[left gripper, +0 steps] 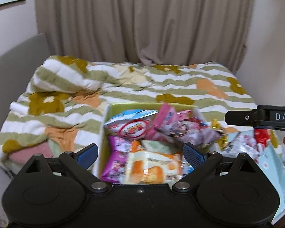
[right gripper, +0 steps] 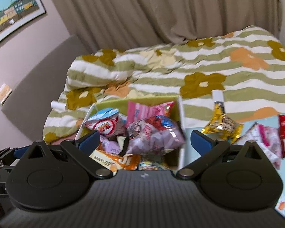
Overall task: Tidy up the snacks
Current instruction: 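Move both tools back over the remaining bags on the mat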
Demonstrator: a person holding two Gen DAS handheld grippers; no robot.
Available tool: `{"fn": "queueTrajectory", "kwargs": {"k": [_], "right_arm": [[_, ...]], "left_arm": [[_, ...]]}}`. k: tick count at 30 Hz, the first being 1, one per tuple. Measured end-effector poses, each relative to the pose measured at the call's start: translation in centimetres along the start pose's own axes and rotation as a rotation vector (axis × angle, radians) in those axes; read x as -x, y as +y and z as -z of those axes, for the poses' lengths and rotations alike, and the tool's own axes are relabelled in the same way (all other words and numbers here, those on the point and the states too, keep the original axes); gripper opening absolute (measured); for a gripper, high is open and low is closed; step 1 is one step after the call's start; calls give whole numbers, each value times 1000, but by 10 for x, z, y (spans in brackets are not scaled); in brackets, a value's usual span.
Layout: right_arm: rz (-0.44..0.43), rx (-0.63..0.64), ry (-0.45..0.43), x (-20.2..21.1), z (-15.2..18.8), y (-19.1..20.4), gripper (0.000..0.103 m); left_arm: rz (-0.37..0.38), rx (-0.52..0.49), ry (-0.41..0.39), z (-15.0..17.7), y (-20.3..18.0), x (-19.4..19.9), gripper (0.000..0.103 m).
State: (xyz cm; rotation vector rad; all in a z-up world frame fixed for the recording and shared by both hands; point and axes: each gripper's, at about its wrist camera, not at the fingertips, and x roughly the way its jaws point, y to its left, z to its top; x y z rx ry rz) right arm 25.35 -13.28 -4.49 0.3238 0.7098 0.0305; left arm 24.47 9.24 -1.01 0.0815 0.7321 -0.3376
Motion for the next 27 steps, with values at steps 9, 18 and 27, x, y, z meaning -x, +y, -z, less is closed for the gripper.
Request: {"fn": "queueTrajectory", "kwargs": {"k": [9, 18, 27], "right_arm": [[130, -53, -79, 55, -6, -73, 103], [220, -95, -75, 69, -21, -167, 103], [245, -110, 30, 36, -31, -259, 103]], "left_arm": [[118, -52, -28, -13, -67, 0, 98], [176, -54, 23, -26, -146, -36, 98], [172, 13, 146, -27, -208, -103, 98]]}}
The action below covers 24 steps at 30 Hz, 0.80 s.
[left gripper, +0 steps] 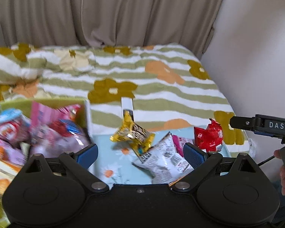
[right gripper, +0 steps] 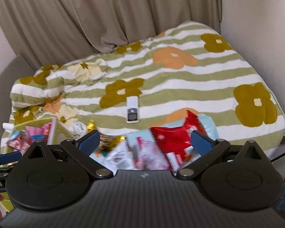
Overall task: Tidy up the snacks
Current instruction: 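Move both tools back over the remaining bags on the mat, then grasp the white TATRE chips bag with the left tool while the right tool grasps the red bag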
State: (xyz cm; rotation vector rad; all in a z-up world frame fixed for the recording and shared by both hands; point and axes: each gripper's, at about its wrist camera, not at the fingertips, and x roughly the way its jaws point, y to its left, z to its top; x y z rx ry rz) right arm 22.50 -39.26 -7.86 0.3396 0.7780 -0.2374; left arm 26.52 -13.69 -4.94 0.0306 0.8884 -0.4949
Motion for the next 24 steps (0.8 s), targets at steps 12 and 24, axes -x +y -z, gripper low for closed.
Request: {"fn": "queueTrajectory", "kwargs": {"k": [12, 24], "right_arm": [[-54, 179, 95, -83, -7, -63, 103], [-213, 267, 204, -143, 4, -84, 103]], "left_arm": [[-62, 120, 180, 11, -32, -105, 98], [-32, 277, 248, 34, -23, -153, 96]]}}
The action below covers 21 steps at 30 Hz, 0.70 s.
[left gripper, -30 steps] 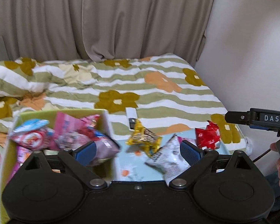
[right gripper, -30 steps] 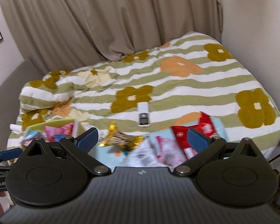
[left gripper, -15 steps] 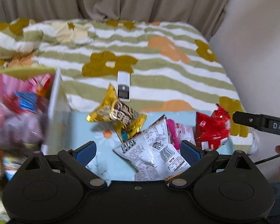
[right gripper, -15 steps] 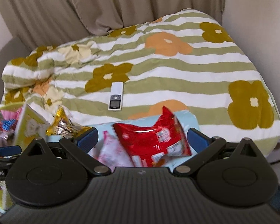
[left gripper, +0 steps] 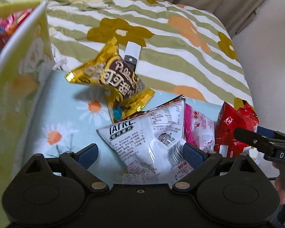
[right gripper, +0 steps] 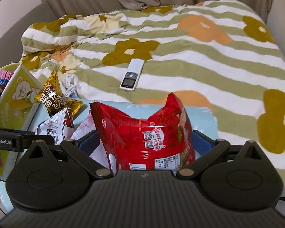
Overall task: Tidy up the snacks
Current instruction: 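Grasp the white TATRE chips bag with the left tool while the right tool grasps the red bag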
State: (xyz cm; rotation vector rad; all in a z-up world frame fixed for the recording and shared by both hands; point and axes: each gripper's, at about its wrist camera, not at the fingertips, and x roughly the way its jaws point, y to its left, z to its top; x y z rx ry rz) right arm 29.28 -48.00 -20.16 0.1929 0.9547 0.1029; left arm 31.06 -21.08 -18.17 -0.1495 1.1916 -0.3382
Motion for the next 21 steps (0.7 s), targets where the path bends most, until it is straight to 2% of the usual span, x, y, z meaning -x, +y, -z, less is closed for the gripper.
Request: {"fn": "queueTrajectory", "kwargs": {"k": [5, 8, 14, 21], "right_arm": [[-24, 7, 12, -11, -1, -4, 103], [-31, 15, 15, -16, -2, -6, 103], [-57, 17, 25, -22, -7, -9, 103], [-82, -2, 38, -30, -11, -16, 103]], "left_arm": [[75, 39, 23, 4, 1, -10, 95], [144, 89, 49, 7, 4, -15, 81], [147, 54, 39, 10, 0, -5, 70], [129, 56, 5, 14, 6, 8, 66]]}}
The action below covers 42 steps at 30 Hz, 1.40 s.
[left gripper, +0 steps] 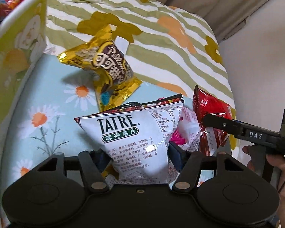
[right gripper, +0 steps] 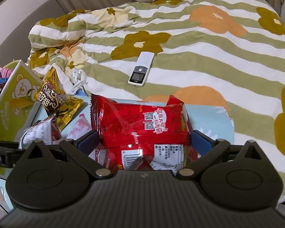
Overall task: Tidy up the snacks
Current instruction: 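Grasp the white TATRE chips bag with the left tool while the right tool grasps the red bag, then carry both bags into the yellow box and open both tools to release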
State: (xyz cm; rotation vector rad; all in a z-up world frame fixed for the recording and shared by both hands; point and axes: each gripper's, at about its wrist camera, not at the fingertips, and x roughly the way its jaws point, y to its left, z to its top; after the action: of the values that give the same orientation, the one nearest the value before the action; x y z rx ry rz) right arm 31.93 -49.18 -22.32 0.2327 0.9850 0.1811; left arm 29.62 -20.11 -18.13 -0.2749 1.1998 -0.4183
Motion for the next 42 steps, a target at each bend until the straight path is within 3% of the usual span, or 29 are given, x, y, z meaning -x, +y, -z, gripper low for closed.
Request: {"fn": "queueTrajectory", "kwargs": {"k": [11, 15, 18, 21, 26, 33, 42], "right_arm": [[-12, -25, -15, -5, 2, -6, 103], [-50, -112, 12, -14, 6, -17, 103], [-38, -80, -10, -11, 10, -11, 103], [-36, -106, -29, -4, 11, -9, 92], [-16, -101, -93, 18, 11, -4, 89], [-48, -60, -190, 65, 3, 33, 89], [-109, -6, -298, 121, -4, 126, 89]], "left_arm": [[13, 2, -50, 4, 3, 25, 66], [12, 3, -65, 5, 4, 32, 66], [14, 5, -73, 6, 6, 38, 66], [17, 2, -85, 6, 6, 45, 66], [31, -7, -111, 6, 3, 59, 66], [48, -47, -188, 4, -6, 98, 66], [81, -105, -329, 9, 9, 174, 66]]}}
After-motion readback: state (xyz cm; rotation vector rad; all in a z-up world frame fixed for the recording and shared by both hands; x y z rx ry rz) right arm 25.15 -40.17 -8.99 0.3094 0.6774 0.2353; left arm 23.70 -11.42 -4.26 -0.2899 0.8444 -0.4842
